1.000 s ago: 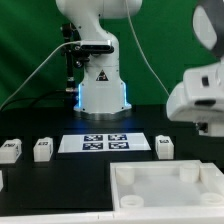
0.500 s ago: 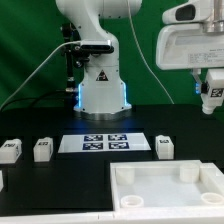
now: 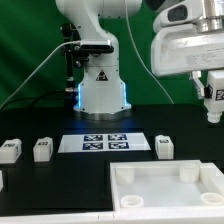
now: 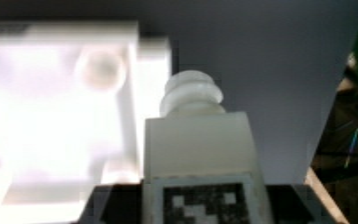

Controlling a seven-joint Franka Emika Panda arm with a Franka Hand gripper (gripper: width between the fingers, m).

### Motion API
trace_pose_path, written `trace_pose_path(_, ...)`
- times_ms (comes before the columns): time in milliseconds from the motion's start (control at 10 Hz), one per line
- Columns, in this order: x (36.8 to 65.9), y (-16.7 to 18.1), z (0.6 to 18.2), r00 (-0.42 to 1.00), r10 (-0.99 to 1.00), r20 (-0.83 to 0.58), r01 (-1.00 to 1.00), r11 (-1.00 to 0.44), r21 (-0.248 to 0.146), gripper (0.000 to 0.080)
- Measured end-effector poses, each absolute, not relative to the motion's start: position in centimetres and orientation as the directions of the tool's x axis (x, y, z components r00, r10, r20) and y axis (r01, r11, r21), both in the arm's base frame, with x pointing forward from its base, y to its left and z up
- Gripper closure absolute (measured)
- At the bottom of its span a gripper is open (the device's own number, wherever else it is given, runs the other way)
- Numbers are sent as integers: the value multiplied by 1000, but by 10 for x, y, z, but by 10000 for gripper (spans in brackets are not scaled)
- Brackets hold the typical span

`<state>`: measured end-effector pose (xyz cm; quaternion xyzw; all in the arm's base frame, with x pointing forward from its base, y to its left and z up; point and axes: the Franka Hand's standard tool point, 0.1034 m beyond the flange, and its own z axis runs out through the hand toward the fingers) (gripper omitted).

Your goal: Assemble one leg

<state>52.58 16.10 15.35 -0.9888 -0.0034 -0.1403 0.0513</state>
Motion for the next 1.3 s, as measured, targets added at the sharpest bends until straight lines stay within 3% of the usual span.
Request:
trace_pose_path(200, 567, 148, 170, 925, 43, 376, 84, -992, -93, 511)
trace_pose_path(600, 563, 150, 164, 928, 40, 371, 83, -992, -99, 511)
trace_pose_path(700, 557, 153, 148, 890, 39, 454, 102, -988, -116, 511)
trace_pose_path(800, 539, 141, 109, 903, 84, 422, 133, -987, -88, 511)
trace_pose_path(1000, 594, 145, 121, 877, 48, 478, 111, -988, -103, 511)
trace_pose_path(1100, 592, 143, 109, 886, 47, 461, 106, -989, -103, 511)
trace_pose_path(1300, 596, 149, 109, 898, 61, 436, 114, -989, -95, 511)
